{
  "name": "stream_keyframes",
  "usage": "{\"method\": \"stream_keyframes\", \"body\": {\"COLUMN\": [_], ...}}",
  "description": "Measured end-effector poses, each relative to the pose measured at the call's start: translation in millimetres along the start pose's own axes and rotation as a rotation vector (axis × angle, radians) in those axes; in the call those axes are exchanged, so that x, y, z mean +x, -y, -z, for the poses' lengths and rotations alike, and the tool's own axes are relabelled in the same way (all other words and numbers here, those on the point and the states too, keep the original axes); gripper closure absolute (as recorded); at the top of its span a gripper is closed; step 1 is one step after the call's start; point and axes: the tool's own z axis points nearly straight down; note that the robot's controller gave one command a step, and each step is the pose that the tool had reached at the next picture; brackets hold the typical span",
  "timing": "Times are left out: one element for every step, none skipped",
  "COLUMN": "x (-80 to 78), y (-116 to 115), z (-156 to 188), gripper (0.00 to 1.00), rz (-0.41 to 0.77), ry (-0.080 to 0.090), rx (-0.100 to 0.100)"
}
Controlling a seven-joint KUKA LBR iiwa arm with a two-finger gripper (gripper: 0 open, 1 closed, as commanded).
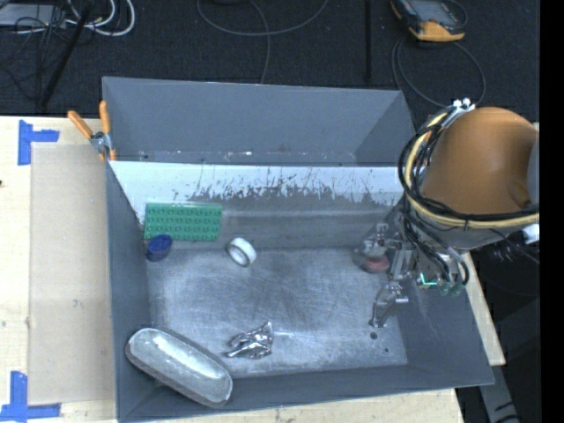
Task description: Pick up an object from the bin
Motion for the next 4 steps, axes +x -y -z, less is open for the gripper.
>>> {"method": "stream_keyframes", "body": {"x": [-32.0,15.7,15.3,5.9], "y": [-105.8,-120.2,-120.1,-127.3], "z": [-75.3,-163.2,-160.4,-7.9], "gripper": [0.0,0.0,1.0,1.0], "rz": [0.065,0.072,0.072,0.11], "ry": [0.004,0.01,0.007,0.018], "rx": [-0.002,0.0,0.0,0.0]}}
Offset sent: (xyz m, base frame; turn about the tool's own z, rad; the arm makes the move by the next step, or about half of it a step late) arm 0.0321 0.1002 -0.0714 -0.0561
